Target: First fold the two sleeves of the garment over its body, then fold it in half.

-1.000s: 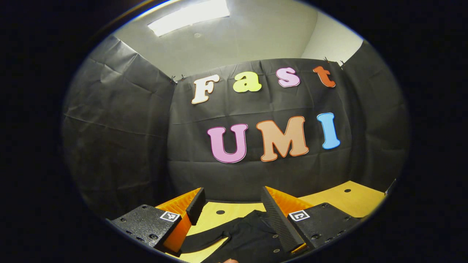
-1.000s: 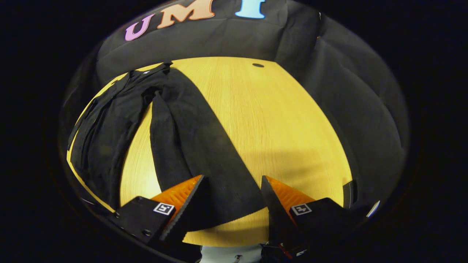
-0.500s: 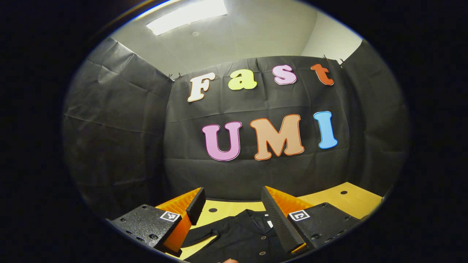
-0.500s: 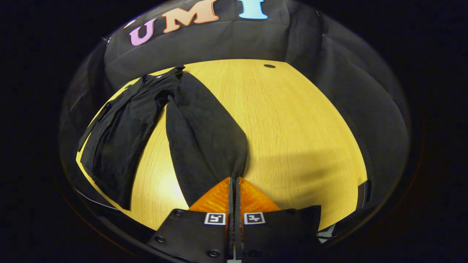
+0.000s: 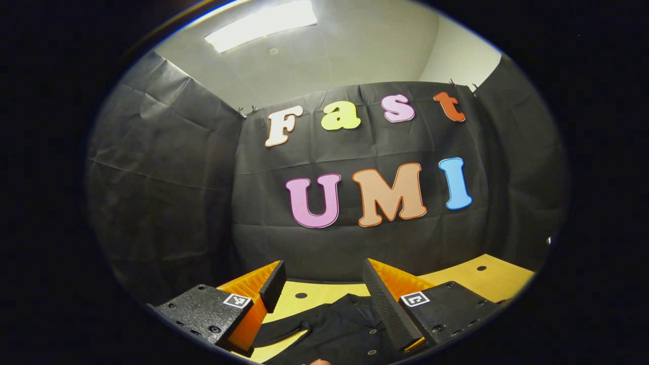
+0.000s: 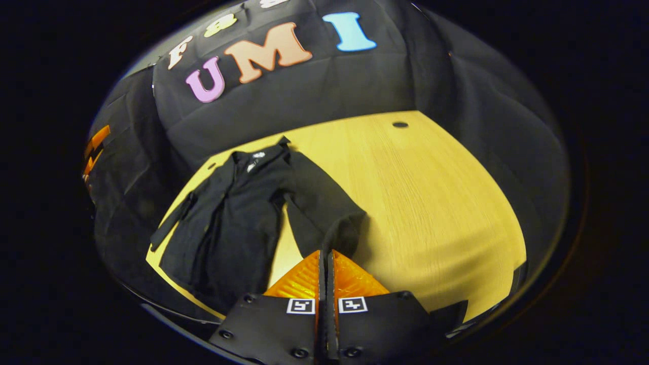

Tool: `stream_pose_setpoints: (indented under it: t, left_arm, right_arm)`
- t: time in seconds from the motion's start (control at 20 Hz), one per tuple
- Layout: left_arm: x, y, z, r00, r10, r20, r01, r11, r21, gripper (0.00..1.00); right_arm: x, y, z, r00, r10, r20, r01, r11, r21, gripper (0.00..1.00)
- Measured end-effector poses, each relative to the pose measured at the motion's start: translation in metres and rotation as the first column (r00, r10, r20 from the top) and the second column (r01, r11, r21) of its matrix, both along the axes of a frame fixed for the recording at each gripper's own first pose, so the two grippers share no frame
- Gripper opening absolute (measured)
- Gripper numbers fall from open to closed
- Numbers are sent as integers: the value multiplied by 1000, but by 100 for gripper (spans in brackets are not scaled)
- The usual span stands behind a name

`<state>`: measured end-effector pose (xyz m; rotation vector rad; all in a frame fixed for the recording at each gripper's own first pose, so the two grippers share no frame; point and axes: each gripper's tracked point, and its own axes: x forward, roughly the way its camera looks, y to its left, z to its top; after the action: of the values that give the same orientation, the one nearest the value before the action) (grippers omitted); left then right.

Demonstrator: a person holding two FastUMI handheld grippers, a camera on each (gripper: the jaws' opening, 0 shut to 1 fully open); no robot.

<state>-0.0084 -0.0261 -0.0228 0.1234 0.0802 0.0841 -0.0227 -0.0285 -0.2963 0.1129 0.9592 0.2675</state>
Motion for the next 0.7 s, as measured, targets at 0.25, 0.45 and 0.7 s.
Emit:
stream_pose_setpoints:
  t: [0.25,0.45,0.7]
  left_arm:
    - [-1,57,5,999,40,19,-40,999,-3,90]
    - [-7,100,5,996,86,23,-85,996,-14,93]
    - [-15,146,-3,989,146,12,-145,989,-29,93]
  right_arm:
    - [42,69,56,987,69,144,-69,998,-8,2]
    - [63,127,83,973,113,200,-119,993,19,2]
    - [84,190,96,954,196,228,-201,980,1,2]
